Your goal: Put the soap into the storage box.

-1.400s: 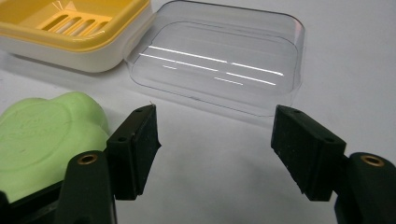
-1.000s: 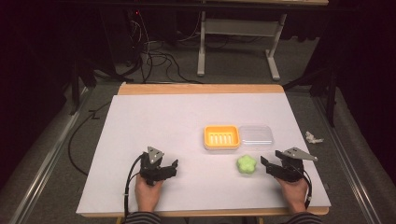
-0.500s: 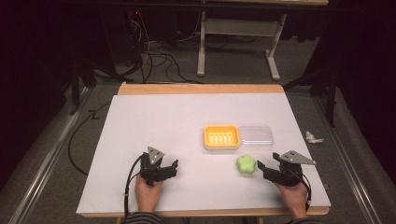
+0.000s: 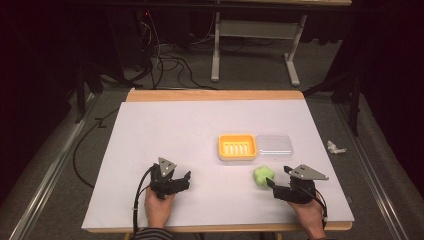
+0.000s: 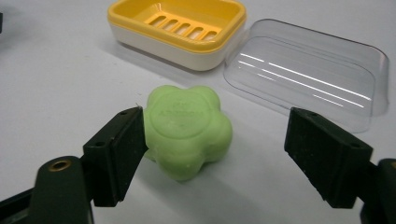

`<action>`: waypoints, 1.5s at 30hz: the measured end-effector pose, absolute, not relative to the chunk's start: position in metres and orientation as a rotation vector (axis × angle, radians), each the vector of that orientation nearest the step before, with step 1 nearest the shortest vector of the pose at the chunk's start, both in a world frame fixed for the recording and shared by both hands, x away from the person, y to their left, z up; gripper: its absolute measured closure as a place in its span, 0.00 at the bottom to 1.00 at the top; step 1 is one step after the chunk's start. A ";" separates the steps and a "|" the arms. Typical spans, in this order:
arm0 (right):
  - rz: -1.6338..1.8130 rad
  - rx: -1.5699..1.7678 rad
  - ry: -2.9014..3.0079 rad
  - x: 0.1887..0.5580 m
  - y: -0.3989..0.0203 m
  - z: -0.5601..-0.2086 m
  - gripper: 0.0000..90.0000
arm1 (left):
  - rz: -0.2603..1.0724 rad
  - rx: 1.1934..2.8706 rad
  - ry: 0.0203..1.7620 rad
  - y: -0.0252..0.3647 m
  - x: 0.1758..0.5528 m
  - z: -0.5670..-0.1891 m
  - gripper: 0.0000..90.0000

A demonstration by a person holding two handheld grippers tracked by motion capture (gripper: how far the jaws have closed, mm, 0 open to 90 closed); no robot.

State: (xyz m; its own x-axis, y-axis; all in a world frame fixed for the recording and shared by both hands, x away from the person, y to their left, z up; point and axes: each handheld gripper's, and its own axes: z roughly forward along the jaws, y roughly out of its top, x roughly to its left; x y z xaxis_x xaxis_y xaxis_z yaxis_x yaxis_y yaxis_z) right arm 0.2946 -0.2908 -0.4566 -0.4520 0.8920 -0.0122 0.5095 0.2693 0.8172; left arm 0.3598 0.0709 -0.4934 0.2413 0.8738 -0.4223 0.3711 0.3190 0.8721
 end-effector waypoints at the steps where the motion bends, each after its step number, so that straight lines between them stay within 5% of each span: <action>1: 1.065 1.256 2.070 0.296 -0.289 -0.457 0.22 | 0.514 1.268 1.350 0.071 0.360 -0.493 0.20; 23: 0.937 1.225 2.245 0.322 -0.261 -0.472 0.17 | 0.521 1.273 1.353 0.070 0.360 -0.494 0.20; 45: 0.895 1.224 2.286 0.331 -0.256 -0.478 0.28 | 0.523 1.274 1.356 0.070 0.360 -0.494 0.20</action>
State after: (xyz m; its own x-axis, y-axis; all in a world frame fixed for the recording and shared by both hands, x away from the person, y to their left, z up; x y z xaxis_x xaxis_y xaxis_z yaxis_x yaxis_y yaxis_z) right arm 0.3310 -0.2561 -0.4780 -0.5390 0.8412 -0.0432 0.5882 0.4127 0.6955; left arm 0.3600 0.0703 -0.4939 0.2347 0.8794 -0.4142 0.3731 0.3120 0.8738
